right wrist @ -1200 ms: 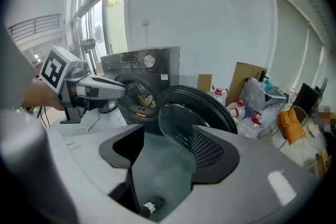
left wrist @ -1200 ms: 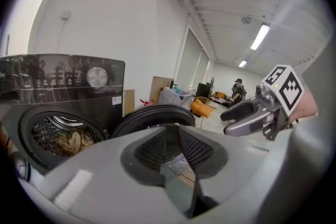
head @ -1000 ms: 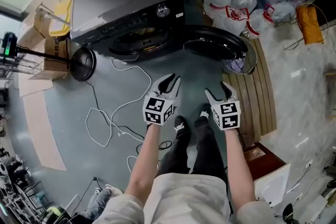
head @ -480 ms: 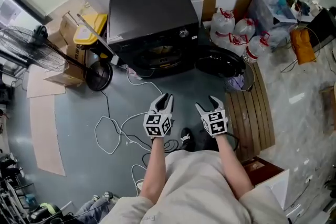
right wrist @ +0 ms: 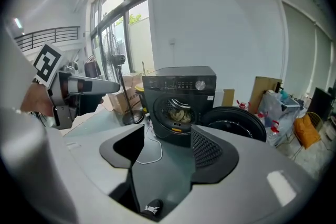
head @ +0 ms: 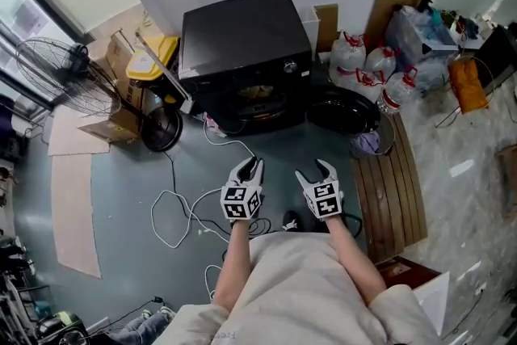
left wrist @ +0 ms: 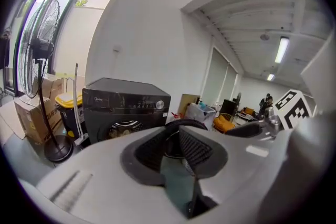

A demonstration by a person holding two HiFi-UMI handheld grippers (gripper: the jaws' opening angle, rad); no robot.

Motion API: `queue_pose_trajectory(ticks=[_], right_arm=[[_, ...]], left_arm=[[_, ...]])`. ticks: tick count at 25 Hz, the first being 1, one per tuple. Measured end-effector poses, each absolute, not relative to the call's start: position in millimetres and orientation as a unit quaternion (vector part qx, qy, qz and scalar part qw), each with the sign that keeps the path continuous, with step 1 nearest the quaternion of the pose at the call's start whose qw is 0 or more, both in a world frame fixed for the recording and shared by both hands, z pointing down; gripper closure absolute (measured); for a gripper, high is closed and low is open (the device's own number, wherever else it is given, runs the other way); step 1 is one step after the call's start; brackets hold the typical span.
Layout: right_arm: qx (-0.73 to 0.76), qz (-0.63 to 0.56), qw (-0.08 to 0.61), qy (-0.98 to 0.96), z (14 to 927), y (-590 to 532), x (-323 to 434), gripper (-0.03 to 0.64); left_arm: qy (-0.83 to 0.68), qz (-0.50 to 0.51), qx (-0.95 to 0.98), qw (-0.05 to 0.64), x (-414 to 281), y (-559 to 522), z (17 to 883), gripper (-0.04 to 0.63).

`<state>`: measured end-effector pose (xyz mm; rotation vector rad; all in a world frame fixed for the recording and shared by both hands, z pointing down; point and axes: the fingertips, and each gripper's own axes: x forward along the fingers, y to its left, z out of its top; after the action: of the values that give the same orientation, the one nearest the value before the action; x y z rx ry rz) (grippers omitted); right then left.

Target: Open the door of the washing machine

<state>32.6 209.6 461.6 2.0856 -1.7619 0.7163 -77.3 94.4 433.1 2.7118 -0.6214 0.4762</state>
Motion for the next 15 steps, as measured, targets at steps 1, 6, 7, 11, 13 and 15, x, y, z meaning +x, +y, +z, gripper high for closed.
queue_pose_trajectory(ticks=[1, 6, 7, 11, 13, 15], right_arm=[[0.731, 0.25, 0.159, -0.615, 460.8, 209.5, 33.7, 0.344], [0.737, 0.238, 0.145, -0.616, 454.1, 204.9, 36.9, 0.399], [0.738, 0.236, 0.143, -0.616, 452.4, 204.2, 36.6, 0.427], [0.744, 0.231, 0.143, -0.61, 451.1, 206.6, 39.1, 0.501], [0.747, 0.229, 0.138, -0.608, 450.7, 209.3, 41.7, 0.54], [0.749, 0.227, 0.13, -0.609, 447.4, 210.6, 43.9, 0.598]], left_arm=[[-0.215, 0.169, 0.949, 0.159, -77.0, 95.5, 434.6, 0.459], [-0.196, 0.174, 0.953, 0.151, -66.2, 102.0, 436.2, 0.462], [-0.193, 0.174, 0.954, 0.149, -64.7, 103.0, 436.0, 0.464], [-0.189, 0.171, 0.956, 0.147, -62.0, 103.5, 434.5, 0.491], [-0.192, 0.171, 0.955, 0.149, -62.2, 103.3, 435.0, 0.505], [-0.196, 0.17, 0.954, 0.152, -62.5, 103.1, 435.4, 0.518]])
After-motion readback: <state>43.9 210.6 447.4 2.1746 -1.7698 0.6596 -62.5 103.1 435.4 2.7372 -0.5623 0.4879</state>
